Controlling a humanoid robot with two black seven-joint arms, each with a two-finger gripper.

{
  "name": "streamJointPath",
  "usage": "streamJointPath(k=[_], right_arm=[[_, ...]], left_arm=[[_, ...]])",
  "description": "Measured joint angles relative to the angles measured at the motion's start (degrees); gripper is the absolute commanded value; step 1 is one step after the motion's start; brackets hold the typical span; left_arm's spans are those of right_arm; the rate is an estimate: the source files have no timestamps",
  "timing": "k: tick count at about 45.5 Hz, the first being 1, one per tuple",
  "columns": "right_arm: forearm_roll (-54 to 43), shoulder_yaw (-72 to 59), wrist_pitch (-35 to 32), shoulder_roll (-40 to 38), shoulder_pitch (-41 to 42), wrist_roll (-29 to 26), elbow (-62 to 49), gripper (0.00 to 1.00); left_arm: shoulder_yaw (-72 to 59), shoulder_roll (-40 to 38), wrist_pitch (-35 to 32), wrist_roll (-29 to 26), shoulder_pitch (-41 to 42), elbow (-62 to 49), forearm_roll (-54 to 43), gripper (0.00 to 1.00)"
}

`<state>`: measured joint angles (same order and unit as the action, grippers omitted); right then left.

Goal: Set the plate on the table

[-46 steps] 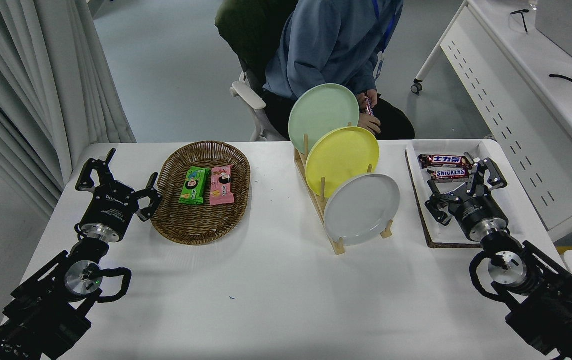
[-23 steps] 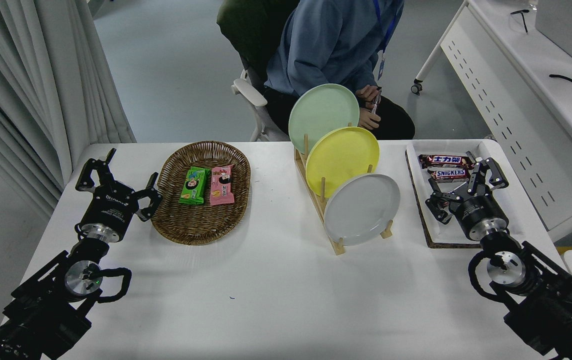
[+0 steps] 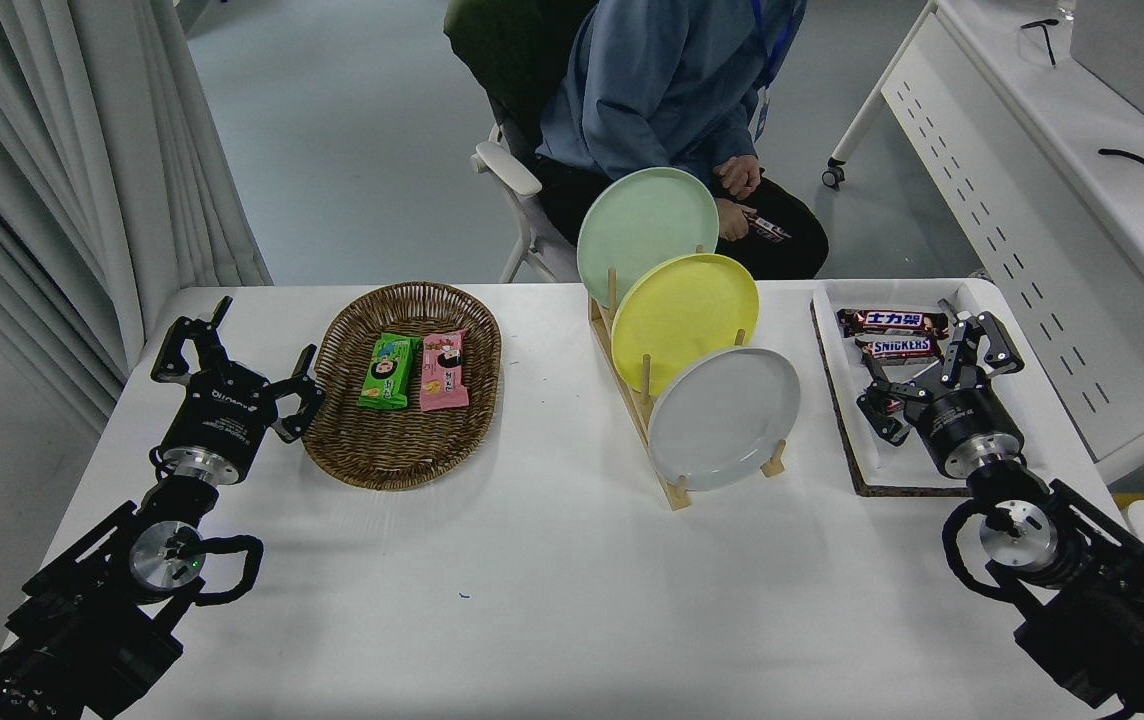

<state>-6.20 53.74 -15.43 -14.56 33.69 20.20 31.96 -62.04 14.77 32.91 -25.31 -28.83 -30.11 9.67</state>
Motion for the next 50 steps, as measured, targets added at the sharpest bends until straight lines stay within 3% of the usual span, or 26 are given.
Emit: streamJointPath(k=[13, 31, 50], right_arm=[[4.99, -5.63, 0.48, -3.88, 2.17, -0.01, 0.8, 1.0], [27.34, -36.37, 4.53, -15.66, 11.08, -0.18, 11.23, 1.0], [32.95, -54.74, 6.69, -27.49, 19.53, -0.4, 26.66, 1.0]], left_arm=[[0.0, 0.0, 0.0, -0.02, 0.0, 0.0, 0.0, 1.0], [0.01, 0.01, -0.02, -0.01, 0.0, 0.01, -0.02, 1.0], [0.02, 0.0, -0.02, 0.01, 0.0, 0.01, 0.0, 1.0]])
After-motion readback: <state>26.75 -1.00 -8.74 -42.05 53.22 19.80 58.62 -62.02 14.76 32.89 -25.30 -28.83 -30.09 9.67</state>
